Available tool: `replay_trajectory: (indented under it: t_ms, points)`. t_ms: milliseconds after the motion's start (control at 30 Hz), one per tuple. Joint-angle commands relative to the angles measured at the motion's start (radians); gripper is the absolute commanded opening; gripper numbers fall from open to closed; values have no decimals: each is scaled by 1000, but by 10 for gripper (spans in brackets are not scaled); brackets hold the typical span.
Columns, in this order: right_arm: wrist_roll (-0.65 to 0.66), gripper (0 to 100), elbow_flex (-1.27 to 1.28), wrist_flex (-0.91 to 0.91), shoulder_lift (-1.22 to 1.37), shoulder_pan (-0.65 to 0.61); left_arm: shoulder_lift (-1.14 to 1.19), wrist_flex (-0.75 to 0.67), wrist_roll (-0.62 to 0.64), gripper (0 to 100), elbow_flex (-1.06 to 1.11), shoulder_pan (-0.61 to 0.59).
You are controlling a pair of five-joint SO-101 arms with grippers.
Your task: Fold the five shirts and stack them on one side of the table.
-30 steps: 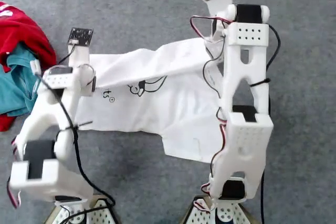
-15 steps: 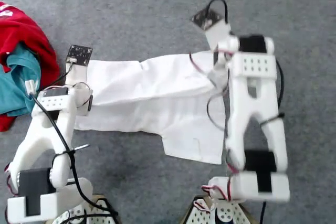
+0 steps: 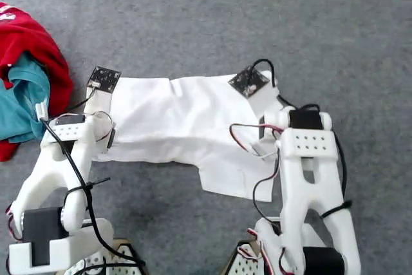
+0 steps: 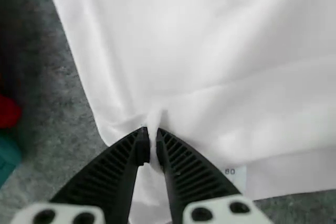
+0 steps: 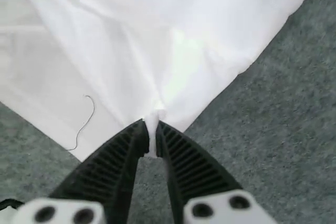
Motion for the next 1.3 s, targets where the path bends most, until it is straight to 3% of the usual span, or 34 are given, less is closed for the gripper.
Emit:
replay_trajectory:
  t_ms: [0,400,500,767,1033,1167,1267]
  points:
    - [35,14,39,-8,-42,21,-2,-12,-6,30,2,-16]
    - [97,14,166,-8,-127,49,-11,-3,-11,29,39,-28]
    - [124,14,199,-8,-147,48,-11,63,-69,29,28,-30]
    - [140,15,216,-15,-176,43,-11,107,-69,31,24,-56]
    - [207,15,259,-15,-176,29,-2,292,-69,91,-97,-120]
    - [207,16,255,-15,-176,21,0,305,-69,98,-119,-111]
    - [207,94,259,-8,-176,21,-2,308,-69,113,-119,-107]
